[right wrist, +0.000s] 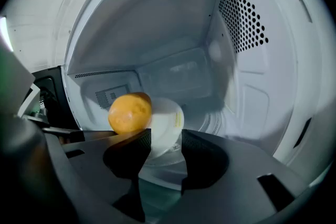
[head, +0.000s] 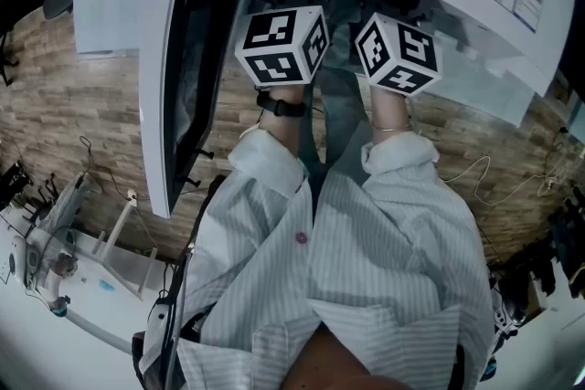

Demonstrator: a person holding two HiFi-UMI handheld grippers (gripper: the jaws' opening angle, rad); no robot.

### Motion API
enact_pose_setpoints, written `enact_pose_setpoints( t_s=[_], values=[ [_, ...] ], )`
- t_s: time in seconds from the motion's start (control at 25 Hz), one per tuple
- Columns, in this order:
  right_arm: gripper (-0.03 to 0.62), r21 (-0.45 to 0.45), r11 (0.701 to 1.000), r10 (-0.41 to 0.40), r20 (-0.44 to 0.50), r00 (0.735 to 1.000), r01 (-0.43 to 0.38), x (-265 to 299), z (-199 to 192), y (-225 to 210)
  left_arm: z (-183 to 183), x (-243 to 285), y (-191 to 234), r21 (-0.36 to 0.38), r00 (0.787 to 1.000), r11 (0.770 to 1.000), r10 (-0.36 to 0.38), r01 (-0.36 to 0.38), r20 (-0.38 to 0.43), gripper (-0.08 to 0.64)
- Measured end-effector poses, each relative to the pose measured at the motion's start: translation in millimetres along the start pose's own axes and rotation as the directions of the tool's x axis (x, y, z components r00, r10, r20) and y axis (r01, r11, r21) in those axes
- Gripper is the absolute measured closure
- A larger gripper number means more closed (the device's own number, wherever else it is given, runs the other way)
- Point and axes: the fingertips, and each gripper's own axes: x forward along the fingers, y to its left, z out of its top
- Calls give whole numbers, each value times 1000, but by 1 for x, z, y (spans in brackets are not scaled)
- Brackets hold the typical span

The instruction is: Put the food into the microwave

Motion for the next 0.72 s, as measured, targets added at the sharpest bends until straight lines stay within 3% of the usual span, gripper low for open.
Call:
enact_pose_setpoints(
  t_s=[0.16, 0.72],
  values=[
    [407, -15, 1000, -20, 5, 1000, 20, 1, 0, -3, 5, 5, 3, 89, 999, 995, 36, -38, 17, 423],
    [408, -1, 1000, 20, 33, 999, -20, -10, 9, -1, 11, 0, 1, 112, 998, 993, 17, -24, 62, 422]
  ],
)
